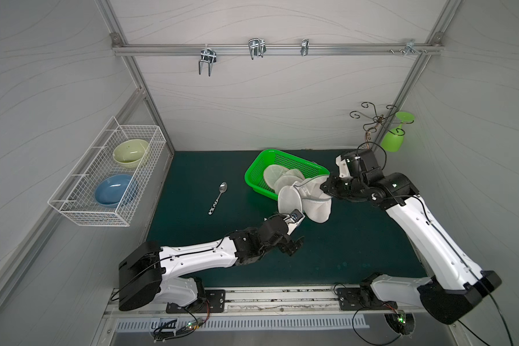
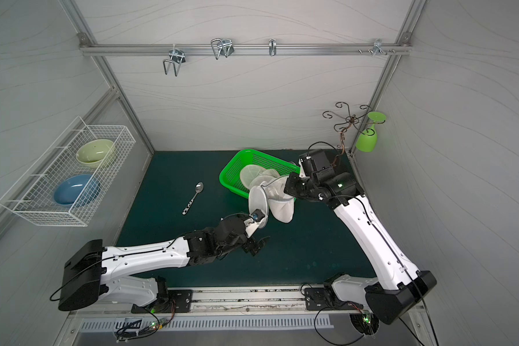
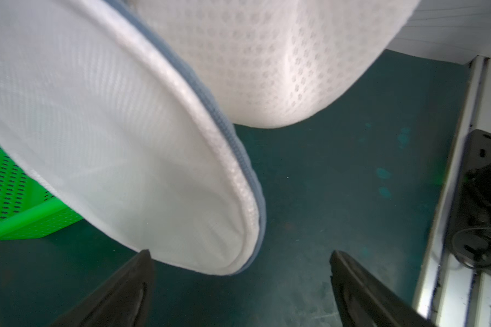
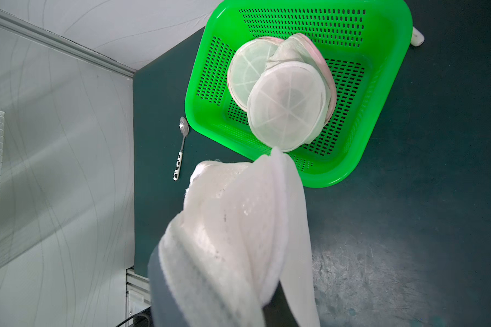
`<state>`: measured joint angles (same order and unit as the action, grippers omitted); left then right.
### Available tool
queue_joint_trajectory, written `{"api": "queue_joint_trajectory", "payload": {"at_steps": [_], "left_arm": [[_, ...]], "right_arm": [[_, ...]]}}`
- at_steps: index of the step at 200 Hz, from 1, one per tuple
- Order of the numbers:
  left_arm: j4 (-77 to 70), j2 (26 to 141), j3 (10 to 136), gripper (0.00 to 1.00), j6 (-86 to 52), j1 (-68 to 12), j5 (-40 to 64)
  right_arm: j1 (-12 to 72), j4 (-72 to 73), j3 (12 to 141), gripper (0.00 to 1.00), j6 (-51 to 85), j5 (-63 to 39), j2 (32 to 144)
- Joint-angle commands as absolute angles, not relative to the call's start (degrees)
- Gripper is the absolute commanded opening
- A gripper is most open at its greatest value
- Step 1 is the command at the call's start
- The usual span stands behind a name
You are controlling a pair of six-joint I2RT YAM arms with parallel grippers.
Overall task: Turn the laundry bag inside out
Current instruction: Turn over the laundry bag.
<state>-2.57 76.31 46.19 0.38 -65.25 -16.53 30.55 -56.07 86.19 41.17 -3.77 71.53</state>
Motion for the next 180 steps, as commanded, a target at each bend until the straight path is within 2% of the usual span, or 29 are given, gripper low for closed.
{"api": "queue_joint_trajectory", "payload": {"at_steps": [1,32,70,82,106,121,143,180], "left_arm": [[-9.55,76.94,49.91,0.99,3.08,-65.87,-29.15],[-14.82,79.32,50.14,0.95,11.63,-65.85,-40.19],[-20.17,81.48,49.89,0.87,18.8,-65.85,-41.92],[-20.97,81.03,49.58,0.76,20.4,-65.83,-41.79],[-22.58,78.02,47.31,0.39,25.14,-65.83,-39.63],[-21.46,75.35,46.26,0.19,28.91,-65.74,-37.0],[-14.02,69.81,46.93,0.01,29.2,-64.01,-30.18],[0.68,60.2,51.52,0.0,22.68,-55.2,-12.15]], "right_arm": [[30.19,-55.31,87.14,0.0,43.97,-6.01,70.08],[30.19,-55.22,86.76,0.0,44.68,-6.94,69.51],[29.19,-55.76,86.5,0.0,45.21,-8.12,68.56],[28.79,-56.2,86.27,0.0,44.25,-7.67,68.26],[28.06,-55.94,84.41,0.0,38.92,-5.68,67.06],[27.95,-54.37,81.87,0.0,33.77,-5.29,65.82],[27.95,-52.3,78.41,0.0,24.25,-7.86,65.37],[29.41,-53.33,74.8,0.0,8.49,-10.38,66.55]]}}
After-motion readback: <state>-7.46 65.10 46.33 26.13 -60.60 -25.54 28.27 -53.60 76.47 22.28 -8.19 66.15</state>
